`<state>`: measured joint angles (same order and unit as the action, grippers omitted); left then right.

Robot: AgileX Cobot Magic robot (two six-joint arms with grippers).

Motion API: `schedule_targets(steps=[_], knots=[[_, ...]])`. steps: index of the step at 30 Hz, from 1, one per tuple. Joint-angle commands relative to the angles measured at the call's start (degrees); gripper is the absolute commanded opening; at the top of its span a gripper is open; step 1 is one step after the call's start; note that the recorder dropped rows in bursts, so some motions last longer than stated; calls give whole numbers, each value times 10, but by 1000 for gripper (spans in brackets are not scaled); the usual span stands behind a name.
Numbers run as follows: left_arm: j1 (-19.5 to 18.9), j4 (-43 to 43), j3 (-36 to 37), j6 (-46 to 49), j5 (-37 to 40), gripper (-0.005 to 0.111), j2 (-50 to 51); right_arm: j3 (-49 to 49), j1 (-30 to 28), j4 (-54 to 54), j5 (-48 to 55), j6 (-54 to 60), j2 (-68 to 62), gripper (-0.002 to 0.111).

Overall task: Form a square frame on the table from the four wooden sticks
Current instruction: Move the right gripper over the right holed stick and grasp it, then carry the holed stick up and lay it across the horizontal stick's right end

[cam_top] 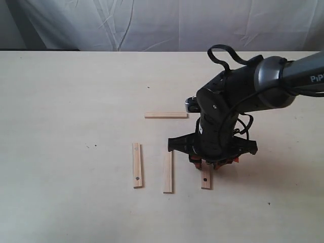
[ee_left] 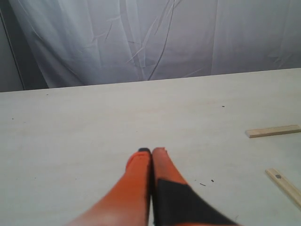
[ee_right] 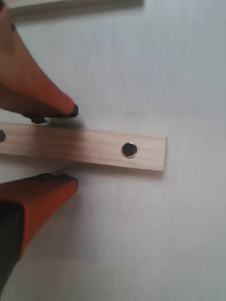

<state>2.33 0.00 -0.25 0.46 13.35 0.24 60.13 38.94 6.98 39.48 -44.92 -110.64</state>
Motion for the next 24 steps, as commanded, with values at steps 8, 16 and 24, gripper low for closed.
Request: schedule_targets(steps=[8, 16, 24], knots=[[-1, -4, 3, 0, 0, 0, -2, 8, 2, -1, 18, -2, -16, 0], [-1, -4, 3, 0, 0, 0, -2, 140, -2, 20, 78, 25, 0, 0], [-1, -4, 3, 0, 0, 0, -2, 222, -3, 50, 76, 25, -49, 0]])
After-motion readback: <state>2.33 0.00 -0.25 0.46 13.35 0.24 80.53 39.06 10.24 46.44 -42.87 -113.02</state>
